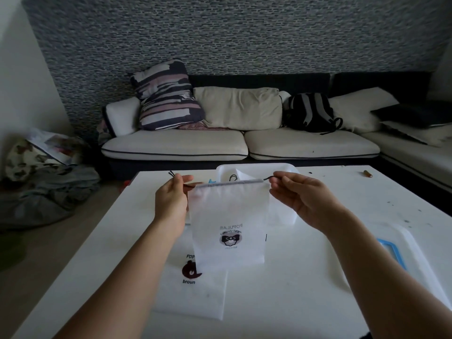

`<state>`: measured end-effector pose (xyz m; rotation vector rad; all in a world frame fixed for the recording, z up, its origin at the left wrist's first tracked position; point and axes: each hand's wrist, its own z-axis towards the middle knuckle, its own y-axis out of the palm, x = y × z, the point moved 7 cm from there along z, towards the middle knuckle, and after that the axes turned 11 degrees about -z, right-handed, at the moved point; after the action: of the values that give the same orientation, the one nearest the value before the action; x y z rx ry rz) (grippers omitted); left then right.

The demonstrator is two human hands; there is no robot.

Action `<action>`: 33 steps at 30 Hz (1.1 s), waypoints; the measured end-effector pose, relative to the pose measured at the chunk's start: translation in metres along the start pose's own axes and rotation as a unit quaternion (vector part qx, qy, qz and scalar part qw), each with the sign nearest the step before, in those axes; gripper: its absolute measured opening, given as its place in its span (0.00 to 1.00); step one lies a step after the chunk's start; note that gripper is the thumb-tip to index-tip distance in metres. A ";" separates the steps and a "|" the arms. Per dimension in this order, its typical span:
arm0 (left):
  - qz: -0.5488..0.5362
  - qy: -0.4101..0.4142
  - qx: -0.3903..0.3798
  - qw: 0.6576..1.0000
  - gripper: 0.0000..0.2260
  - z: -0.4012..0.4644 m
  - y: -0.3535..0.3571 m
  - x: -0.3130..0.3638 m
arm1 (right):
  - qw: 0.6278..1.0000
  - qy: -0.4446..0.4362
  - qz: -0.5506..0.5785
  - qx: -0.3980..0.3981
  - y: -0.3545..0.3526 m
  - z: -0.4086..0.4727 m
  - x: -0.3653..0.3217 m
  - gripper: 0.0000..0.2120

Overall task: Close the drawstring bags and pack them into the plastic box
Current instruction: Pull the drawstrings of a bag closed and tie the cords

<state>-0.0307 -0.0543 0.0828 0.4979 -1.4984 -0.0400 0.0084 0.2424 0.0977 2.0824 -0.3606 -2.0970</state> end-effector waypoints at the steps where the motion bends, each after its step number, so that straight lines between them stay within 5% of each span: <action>1: -0.018 -0.012 0.003 1.000 0.19 -0.003 0.002 0.001 | 1.000 0.002 0.011 -0.011 0.003 -0.001 0.000 0.11; 10: -0.159 -0.124 -0.017 0.979 0.13 -0.007 0.010 -0.008 | 0.996 0.021 -0.021 0.083 -0.015 0.001 0.008 0.10; 16: -0.260 -0.198 -0.012 0.945 0.12 -0.012 0.013 -0.013 | 0.975 0.081 0.203 0.042 0.000 0.006 0.023 0.12; 21: -0.224 -0.167 -0.011 0.960 0.13 -0.008 0.013 -0.014 | 0.960 0.086 0.255 0.071 0.009 0.007 0.030 0.12; 26: -0.204 -0.130 -0.028 0.970 0.12 -0.007 0.015 -0.011 | 0.993 0.032 0.110 0.030 0.013 0.011 0.024 0.13; 33: -0.259 -0.153 -0.011 0.954 0.15 -0.004 0.007 -0.012 | 0.980 0.062 0.188 0.016 0.013 0.006 0.022 0.09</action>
<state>-0.0298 -0.0427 0.0745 0.8876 -1.6257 -0.5676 0.0016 0.2234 0.0800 1.9630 -0.7097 -1.7460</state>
